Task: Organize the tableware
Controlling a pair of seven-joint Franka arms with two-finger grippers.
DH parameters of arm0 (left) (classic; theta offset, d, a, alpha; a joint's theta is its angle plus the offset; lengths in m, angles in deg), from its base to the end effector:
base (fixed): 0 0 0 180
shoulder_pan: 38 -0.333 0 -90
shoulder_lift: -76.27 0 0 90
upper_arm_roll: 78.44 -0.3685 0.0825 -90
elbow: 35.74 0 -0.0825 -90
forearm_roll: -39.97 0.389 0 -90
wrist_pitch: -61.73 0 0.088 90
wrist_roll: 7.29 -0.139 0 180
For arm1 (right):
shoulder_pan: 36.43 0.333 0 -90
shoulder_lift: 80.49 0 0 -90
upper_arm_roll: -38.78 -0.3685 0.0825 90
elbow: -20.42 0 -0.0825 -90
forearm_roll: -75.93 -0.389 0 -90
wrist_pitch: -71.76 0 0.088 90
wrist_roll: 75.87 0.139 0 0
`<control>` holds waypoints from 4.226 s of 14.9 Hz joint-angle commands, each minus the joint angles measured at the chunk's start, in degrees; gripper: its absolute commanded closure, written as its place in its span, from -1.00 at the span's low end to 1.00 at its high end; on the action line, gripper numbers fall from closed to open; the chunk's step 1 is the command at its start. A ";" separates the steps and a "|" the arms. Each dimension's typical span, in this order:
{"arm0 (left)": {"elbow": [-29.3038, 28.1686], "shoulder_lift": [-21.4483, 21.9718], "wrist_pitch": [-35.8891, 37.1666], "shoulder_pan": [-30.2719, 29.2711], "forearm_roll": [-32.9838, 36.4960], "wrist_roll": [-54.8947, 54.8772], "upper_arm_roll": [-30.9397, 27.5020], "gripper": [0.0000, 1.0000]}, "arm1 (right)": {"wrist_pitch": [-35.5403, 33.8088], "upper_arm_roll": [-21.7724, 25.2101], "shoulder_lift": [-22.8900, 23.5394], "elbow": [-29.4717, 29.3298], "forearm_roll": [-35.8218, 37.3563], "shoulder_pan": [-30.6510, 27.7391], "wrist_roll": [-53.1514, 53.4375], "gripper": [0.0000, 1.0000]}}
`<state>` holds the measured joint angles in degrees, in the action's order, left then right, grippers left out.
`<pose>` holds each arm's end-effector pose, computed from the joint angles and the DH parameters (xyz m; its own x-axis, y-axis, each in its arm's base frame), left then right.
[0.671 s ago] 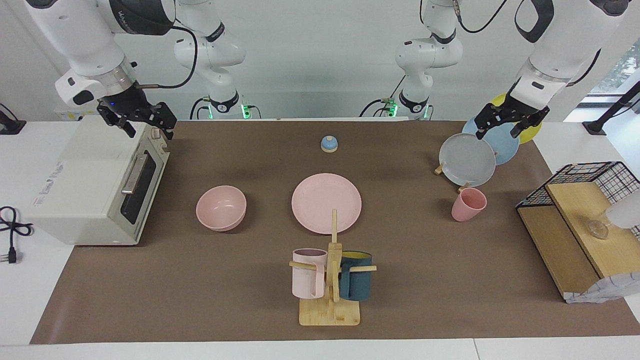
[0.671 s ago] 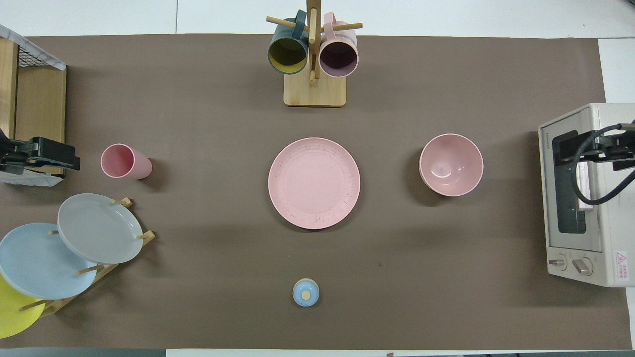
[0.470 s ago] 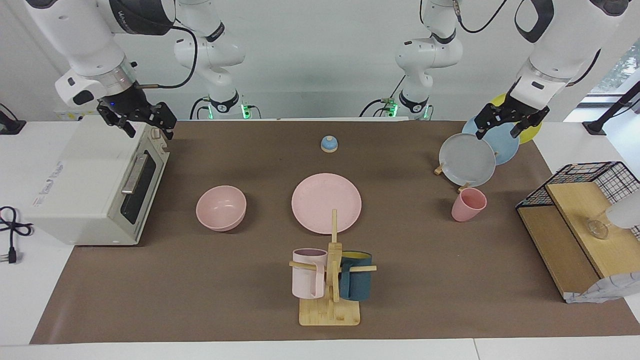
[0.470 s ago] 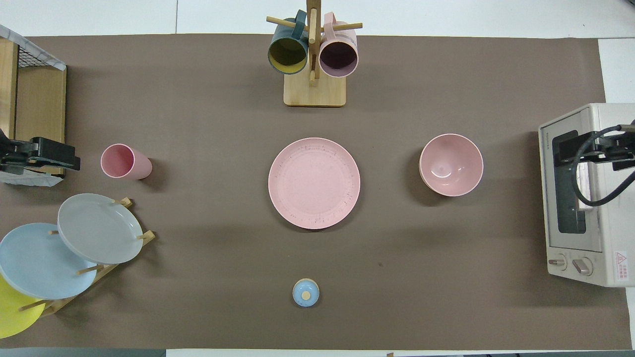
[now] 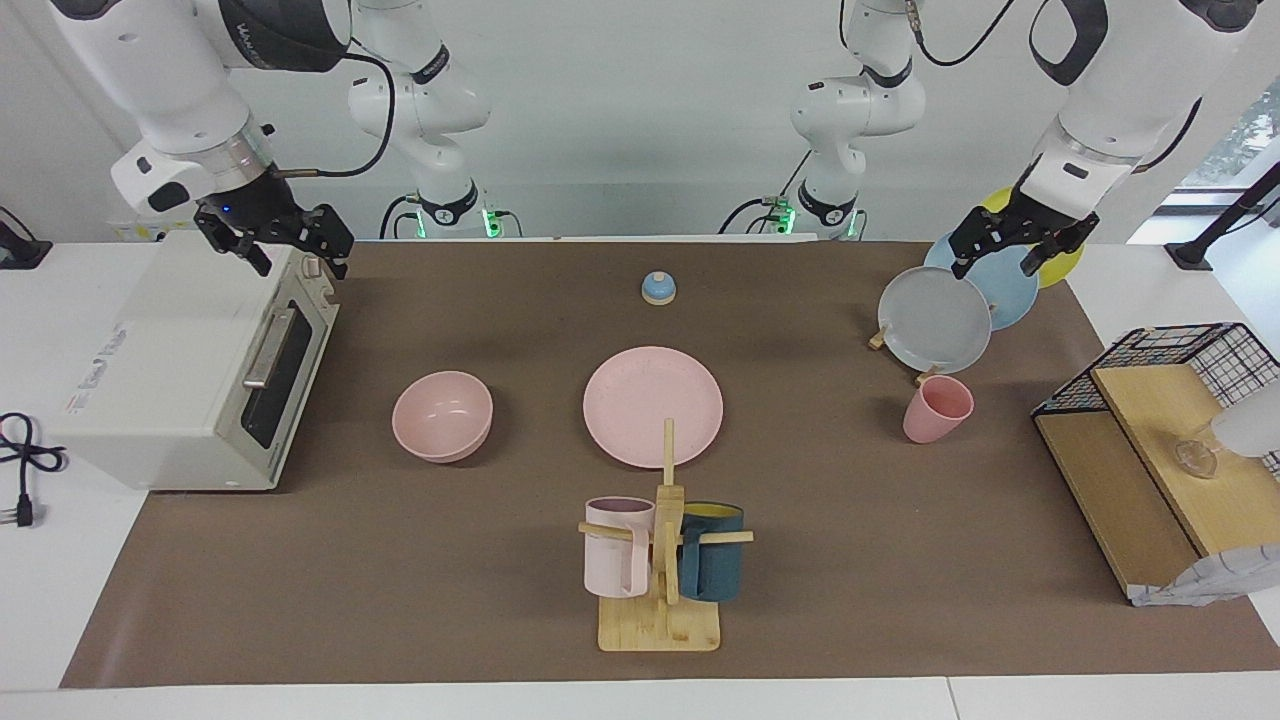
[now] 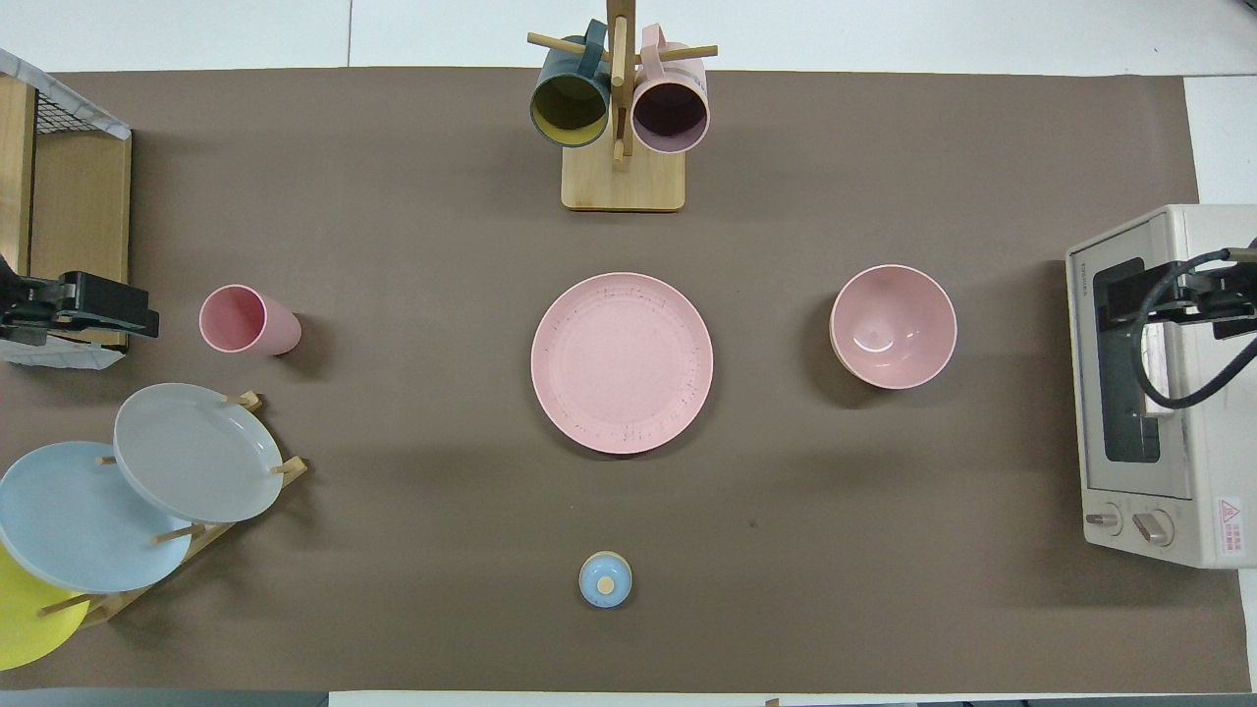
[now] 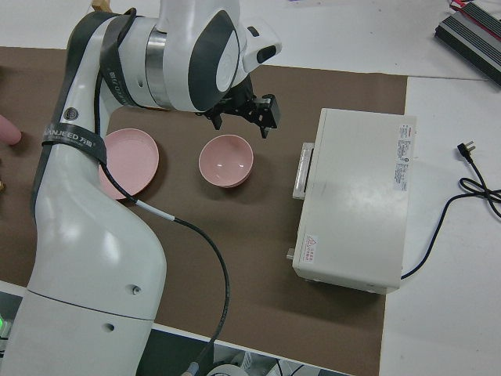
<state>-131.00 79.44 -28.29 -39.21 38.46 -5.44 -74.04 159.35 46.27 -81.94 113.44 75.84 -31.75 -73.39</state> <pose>0.5356 -0.0347 0.6316 0.9990 -0.0231 -0.0370 -0.0223 -0.9995 0.0209 0.5418 -0.0273 0.6304 0.9933 -0.0917 -0.0698 -0.0921 -0.9957 -0.0019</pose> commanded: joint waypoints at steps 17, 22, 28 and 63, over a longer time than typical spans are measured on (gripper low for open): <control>0.07 0.43 0.46 -0.81 1.06 0.35 0.70 -1.00 | 34.83 -0.90 12.09 16.82 -0.70 16.41 0.07 -1.00; 0.07 0.43 0.46 -0.81 1.06 0.35 0.78 -1.00 | 36.95 -0.90 13.32 20.53 -0.70 16.59 1.91 -0.99; 0.07 0.43 0.28 -0.38 1.06 0.26 0.78 -1.00 | 41.79 -0.90 14.37 24.76 -0.70 16.59 6.13 -0.10; -18.29 -12.67 -31.09 0.50 0.10 4.48 0.87 -0.87 | 28.25 -2.04 35.91 -11.28 -2.55 40.67 37.51 1.00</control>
<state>-146.15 65.28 -56.72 -39.17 38.46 -1.82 -73.19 186.22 44.55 -44.90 99.93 74.98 9.12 -36.90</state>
